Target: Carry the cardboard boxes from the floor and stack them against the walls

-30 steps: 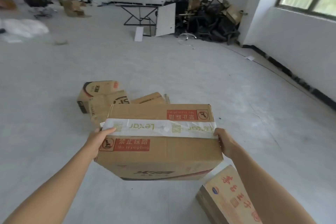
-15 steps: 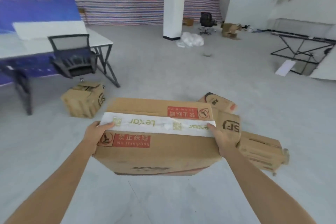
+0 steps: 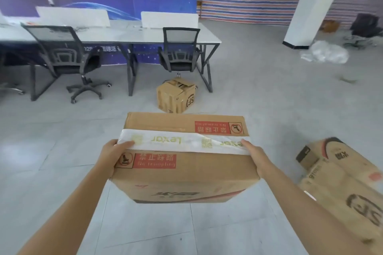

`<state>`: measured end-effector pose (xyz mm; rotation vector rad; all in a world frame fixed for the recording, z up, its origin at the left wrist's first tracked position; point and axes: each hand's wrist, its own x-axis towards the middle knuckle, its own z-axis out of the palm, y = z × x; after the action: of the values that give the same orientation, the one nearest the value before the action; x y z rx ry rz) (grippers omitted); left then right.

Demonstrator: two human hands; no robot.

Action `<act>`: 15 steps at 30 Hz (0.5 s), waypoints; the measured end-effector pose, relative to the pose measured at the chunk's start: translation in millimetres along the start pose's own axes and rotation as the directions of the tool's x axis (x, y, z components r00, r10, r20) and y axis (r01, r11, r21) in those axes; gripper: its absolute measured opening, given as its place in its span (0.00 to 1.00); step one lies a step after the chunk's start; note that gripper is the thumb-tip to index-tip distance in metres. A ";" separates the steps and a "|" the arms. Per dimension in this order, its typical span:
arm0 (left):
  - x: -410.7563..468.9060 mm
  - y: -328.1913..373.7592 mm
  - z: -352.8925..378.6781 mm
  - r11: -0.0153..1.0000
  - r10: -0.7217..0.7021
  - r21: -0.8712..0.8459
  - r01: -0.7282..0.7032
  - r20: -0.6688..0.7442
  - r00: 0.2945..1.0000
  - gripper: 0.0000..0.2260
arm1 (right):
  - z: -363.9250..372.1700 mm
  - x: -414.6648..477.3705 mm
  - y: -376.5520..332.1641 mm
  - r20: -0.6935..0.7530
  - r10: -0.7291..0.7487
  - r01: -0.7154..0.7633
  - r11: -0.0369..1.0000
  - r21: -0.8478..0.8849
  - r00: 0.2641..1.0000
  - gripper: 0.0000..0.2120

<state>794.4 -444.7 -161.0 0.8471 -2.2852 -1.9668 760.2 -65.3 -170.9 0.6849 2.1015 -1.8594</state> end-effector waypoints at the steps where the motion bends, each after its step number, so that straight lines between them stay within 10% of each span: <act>1: -2.6 -6.2 -3.9 1.000 -0.027 -0.006 0.027 -0.031 0.999 0.14 | 6.1 9.0 -3.6 0.034 0.002 -0.001 1.000 -0.016 0.999 0.16; 15: -83.2 -61.7 -1.5 0.936 -0.352 -0.203 0.288 -0.474 0.807 0.13 | 81.7 95.5 -39.9 0.512 0.100 0.096 0.935 -0.342 0.853 0.14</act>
<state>889.9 -416.7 -189.7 1.6000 -1.7897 -1.6810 648.6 -131.4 -195.1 0.0705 1.9689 -1.3859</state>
